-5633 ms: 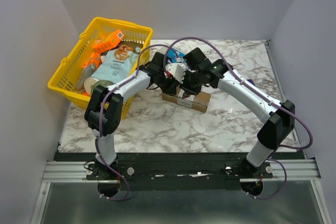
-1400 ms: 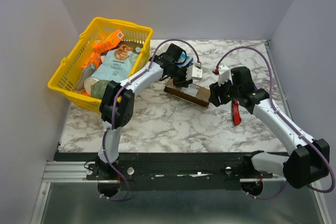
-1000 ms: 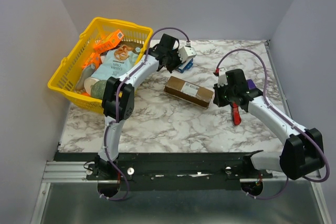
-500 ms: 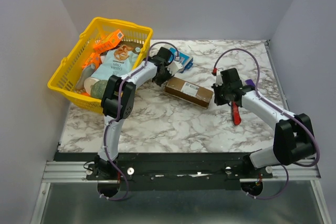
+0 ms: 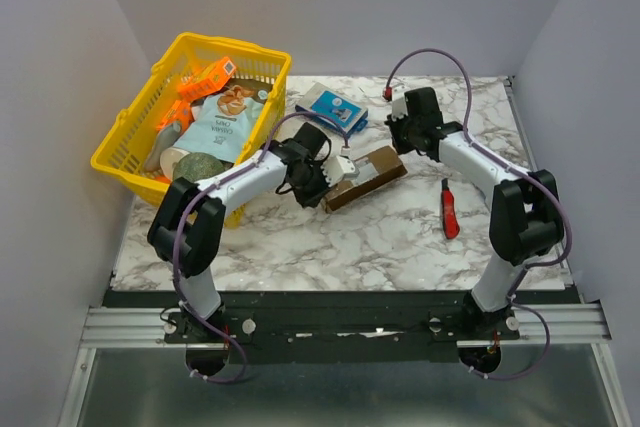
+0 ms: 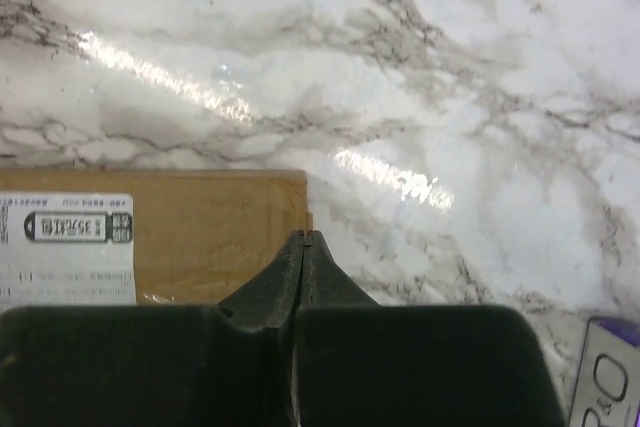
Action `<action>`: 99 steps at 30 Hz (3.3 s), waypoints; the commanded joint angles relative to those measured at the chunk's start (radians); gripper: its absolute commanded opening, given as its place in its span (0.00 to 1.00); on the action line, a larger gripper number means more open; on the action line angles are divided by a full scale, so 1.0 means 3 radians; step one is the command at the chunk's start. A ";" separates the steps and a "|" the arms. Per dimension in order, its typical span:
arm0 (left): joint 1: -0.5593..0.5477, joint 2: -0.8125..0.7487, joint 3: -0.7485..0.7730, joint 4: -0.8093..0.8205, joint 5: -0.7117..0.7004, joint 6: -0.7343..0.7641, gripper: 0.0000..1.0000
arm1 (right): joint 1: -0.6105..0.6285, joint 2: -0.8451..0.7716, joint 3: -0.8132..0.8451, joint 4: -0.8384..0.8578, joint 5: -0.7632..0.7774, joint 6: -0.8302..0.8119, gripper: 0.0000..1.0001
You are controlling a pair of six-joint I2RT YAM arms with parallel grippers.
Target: Unpack the express box
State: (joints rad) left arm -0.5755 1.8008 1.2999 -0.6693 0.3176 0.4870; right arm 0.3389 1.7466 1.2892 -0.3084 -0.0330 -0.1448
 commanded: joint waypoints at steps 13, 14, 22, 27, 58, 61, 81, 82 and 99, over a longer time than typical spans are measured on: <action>-0.0040 -0.0655 0.0053 -0.0311 0.0802 -0.0017 0.26 | -0.0005 -0.0846 -0.0323 -0.0183 -0.0482 -0.0218 0.41; -0.0040 -0.0588 0.0135 -0.0255 0.0853 -0.0144 0.24 | -0.0005 -0.0857 -0.0370 -0.0194 -0.0539 -0.0223 0.36; -0.0040 0.0184 0.0847 -0.0131 0.1196 -0.0468 0.10 | 0.0000 -0.0750 -0.0559 -0.0128 -0.1132 0.0068 0.25; -0.0030 0.0302 0.0689 -0.0034 0.1176 -0.0483 0.09 | 0.0005 -0.0596 -0.0641 -0.0122 -0.1296 0.0099 0.26; 0.0200 0.0563 0.0484 0.0196 0.1524 -0.0938 0.08 | 0.0113 -0.0648 -0.0677 -0.0046 -0.1020 -0.0105 0.16; 0.0200 0.0573 0.0509 0.0196 0.1529 -0.0958 0.08 | 0.0143 -0.0474 -0.0657 -0.0005 -0.0908 -0.0126 0.15; 0.0308 0.0512 0.0760 0.0185 0.1856 -0.1009 0.30 | 0.0179 -0.0601 -0.1250 0.0072 -0.0555 -0.0167 0.21; 0.0302 0.0355 0.0735 0.0272 0.1785 -0.1070 0.36 | 0.0179 -0.0611 -0.1219 0.0052 -0.0545 -0.0177 0.21; 0.0236 0.0103 0.0734 0.0830 -0.0092 -0.1341 0.99 | 0.0026 -0.0959 -0.0933 -0.0772 -0.0912 0.0855 0.65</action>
State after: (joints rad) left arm -0.4995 1.7805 1.5204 -0.4351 0.4530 0.1299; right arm 0.3695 1.4334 1.0122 -0.4572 -0.2401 0.0032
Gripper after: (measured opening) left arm 0.985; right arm 0.641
